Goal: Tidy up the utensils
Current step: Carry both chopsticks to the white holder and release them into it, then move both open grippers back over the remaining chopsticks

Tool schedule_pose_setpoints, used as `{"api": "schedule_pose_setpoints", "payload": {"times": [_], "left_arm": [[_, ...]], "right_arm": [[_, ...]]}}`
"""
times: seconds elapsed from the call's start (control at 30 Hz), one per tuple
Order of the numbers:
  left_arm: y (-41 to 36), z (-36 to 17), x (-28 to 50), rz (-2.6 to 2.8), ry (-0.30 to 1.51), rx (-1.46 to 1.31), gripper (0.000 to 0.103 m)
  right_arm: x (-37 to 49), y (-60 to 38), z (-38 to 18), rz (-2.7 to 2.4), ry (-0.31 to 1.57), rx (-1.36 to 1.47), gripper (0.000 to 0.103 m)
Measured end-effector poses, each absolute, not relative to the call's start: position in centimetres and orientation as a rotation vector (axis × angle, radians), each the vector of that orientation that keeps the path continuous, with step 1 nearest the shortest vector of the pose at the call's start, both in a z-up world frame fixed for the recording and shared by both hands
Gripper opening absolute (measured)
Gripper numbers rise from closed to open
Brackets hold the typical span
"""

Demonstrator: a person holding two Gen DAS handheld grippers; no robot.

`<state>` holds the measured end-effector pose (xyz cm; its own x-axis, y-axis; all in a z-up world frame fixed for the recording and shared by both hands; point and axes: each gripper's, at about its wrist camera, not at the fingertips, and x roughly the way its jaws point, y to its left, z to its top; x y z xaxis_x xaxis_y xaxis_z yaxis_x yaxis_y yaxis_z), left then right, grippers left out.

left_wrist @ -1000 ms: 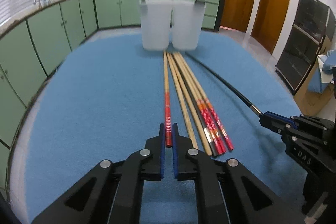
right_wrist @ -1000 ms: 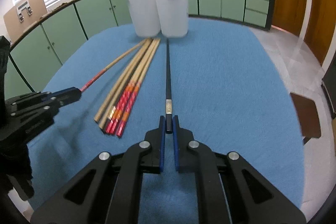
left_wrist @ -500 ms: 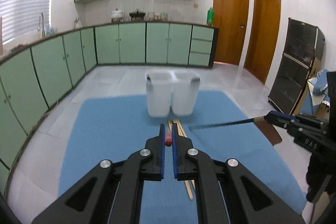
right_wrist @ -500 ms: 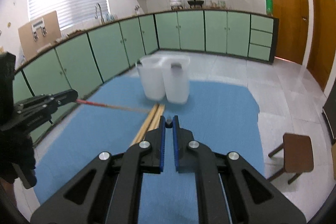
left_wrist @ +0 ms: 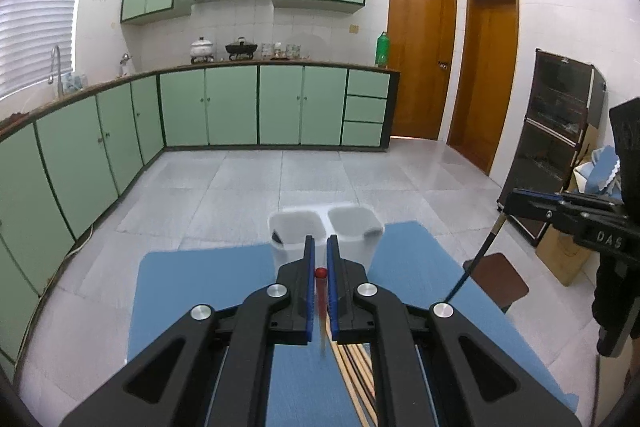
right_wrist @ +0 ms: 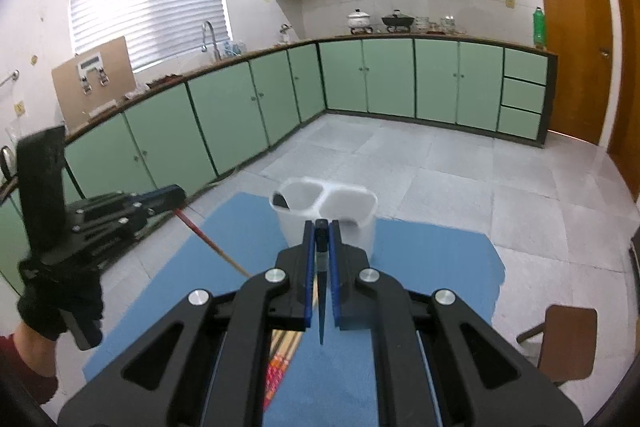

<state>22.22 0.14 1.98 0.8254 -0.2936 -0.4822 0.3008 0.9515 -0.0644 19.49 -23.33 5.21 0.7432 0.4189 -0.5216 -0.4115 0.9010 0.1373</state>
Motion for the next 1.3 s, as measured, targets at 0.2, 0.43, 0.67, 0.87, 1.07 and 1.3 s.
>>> {"api": "schedule_pose_setpoints", "payload": {"times": [0.2,0.43,0.67,0.87,1.07,1.3], "left_arm": [[0.4,5.1,24.0,-0.337,0.456,0.008,0.005],[-0.5,10.3,26.6,-0.37,0.342,0.014,0.005],[-2.4,12.7,31.1,-0.345,0.265,0.046,0.005],[-3.6,9.3,35.1,-0.325,0.338,0.048,0.005],[-3.5,4.8,37.1,-0.308,0.455,0.03,0.008],[-1.8,3.7,35.1,-0.299,0.475,0.014,0.035]], "right_arm": [[21.7,-23.4,9.1,0.494,0.526,0.027,0.006],[25.8,-23.4,13.2,0.508,0.479,0.05,0.006],[31.0,-23.2,14.6,0.452,0.443,0.064,0.006],[34.3,-22.1,11.4,0.404,0.479,0.037,0.006],[35.7,-20.9,7.6,0.396,0.561,0.017,0.008],[33.8,-21.5,6.8,0.375,0.544,0.043,0.034]]}}
